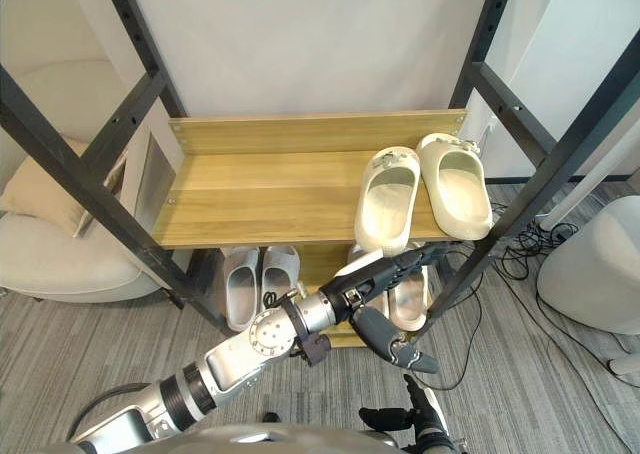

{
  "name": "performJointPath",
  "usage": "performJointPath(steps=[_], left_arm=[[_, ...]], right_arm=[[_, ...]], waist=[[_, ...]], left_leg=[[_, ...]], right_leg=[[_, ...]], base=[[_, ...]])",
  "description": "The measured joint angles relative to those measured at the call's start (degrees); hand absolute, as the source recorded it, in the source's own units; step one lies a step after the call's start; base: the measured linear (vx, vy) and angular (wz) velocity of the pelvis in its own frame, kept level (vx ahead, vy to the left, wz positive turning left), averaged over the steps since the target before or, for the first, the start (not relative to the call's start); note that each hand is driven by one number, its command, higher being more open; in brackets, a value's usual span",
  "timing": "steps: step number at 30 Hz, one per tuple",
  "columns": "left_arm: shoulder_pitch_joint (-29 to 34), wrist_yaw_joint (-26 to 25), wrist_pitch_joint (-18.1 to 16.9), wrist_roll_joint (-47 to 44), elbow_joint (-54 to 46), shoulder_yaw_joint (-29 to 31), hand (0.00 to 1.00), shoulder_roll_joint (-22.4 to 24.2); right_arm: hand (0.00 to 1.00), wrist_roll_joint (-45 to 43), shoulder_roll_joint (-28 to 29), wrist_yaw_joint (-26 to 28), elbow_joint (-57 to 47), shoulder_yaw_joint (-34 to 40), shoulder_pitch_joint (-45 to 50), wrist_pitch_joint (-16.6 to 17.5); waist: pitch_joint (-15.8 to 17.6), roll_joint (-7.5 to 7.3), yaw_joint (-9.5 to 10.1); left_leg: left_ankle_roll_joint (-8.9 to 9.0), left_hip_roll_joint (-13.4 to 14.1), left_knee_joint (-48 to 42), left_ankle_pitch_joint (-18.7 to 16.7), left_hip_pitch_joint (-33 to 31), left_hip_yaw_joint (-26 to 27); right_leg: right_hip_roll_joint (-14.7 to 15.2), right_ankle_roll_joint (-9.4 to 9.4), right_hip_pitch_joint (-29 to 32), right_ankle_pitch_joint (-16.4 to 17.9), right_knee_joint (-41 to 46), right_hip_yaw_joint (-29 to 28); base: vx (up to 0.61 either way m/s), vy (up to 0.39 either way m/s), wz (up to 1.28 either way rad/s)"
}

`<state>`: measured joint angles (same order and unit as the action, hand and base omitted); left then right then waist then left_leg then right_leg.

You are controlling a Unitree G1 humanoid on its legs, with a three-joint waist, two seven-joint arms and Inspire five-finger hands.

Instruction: Organize the slippers on the shoe rack

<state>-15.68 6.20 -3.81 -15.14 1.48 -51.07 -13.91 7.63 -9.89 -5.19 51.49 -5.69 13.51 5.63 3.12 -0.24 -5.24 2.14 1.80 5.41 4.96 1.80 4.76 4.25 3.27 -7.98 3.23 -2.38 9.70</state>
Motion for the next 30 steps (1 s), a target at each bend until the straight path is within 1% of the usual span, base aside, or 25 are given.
performJointPath(steps=[4, 7, 12, 14, 17, 21, 26, 30], left_arm=[[0.0, -0.2, 0.0, -0.4, 0.0, 0.0, 1.00, 0.0], [0.0, -0.4, 0.0, -2.8, -1.1, 0.3, 1.00, 0.0], [-0.5, -1.0, -0.3, -7.0, -10.0, 2.6, 1.00, 0.5], [-1.9, -1.9, -1.7, -9.5, -14.1, 4.3, 1.00, 2.0], [-2.0, -2.5, -3.3, -12.0, -17.5, 5.2, 1.00, 3.5], [-2.0, -2.6, -3.4, -14.6, -18.7, 5.2, 1.00, 4.3], [-2.0, -3.7, -3.5, -14.6, -20.6, 5.2, 1.00, 4.4], [-1.9, -5.7, -3.7, -13.2, -21.3, 6.0, 1.00, 5.0]], right_arm=[[1.00, 0.0, 0.0, 0.0, 1.0, 0.0, -0.7, 0.0], [1.00, -0.1, -0.1, 0.0, 1.4, 0.0, -0.7, 0.1], [1.00, -1.0, -0.2, 0.0, 1.8, 0.1, -0.7, 0.1], [1.00, -1.0, -0.2, 0.0, 2.0, 0.1, -0.7, 0.2], [1.00, -1.0, -0.3, 0.0, 2.3, 0.1, -0.7, 0.3], [1.00, -1.0, -0.5, 0.0, 3.2, 0.1, -0.8, 0.5], [1.00, -1.0, -0.8, 0.0, 3.4, 0.0, -0.6, 0.5], [1.00, -1.0, -0.7, -0.1, 3.5, 0.0, -0.4, 0.5]], waist=[[0.0, 0.10, 0.04], [0.0, 0.15, 0.13], [0.0, 0.20, 0.36], [0.0, 0.22, 0.61], [-0.2, 0.36, 0.92], [-0.6, 0.62, 1.50], [-1.2, 0.80, 1.66], [-1.4, 0.55, 1.78]], left_leg=[[0.02, 0.0, 0.0, -0.1, 0.1, 0.0], [0.01, 0.0, 0.0, -0.1, 0.1, 0.0], [-0.11, -0.2, 0.0, -0.1, 0.1, -0.1], [-0.14, -0.3, 0.0, -0.1, 0.1, -0.5], [-0.30, -0.5, 0.0, 0.0, 0.1, -0.8], [-0.66, -0.7, 0.0, 0.3, 0.1, -1.1], [-1.04, -1.1, 0.0, 0.5, 0.2, -1.6], [-1.41, -1.4, 0.0, 0.9, 0.3, -2.1]], right_leg=[[0.0, 0.02, -0.1, 0.0, 0.0, 0.0], [0.1, 0.01, -0.1, 0.0, 0.0, 0.0], [0.3, 0.13, -0.1, 0.2, 0.2, 0.1], [0.4, 0.19, -0.2, 0.3, 0.5, 0.5], [0.5, 0.27, -0.2, 0.5, 0.9, 0.8], [0.7, 0.33, -0.2, 0.6, 1.2, 1.1], [1.1, 0.50, -0.3, 0.7, 1.6, 1.6], [1.5, 0.66, -0.4, 0.7, 2.1, 2.2]], base=[[0.00, 0.000, 0.00], [0.00, 0.000, 0.00], [0.00, 0.001, 0.01], [0.00, 0.000, 0.07], [0.00, 0.000, 0.07], [-0.01, 0.002, 0.04], [-0.04, 0.020, 0.06], [-0.04, 0.015, 0.06]])
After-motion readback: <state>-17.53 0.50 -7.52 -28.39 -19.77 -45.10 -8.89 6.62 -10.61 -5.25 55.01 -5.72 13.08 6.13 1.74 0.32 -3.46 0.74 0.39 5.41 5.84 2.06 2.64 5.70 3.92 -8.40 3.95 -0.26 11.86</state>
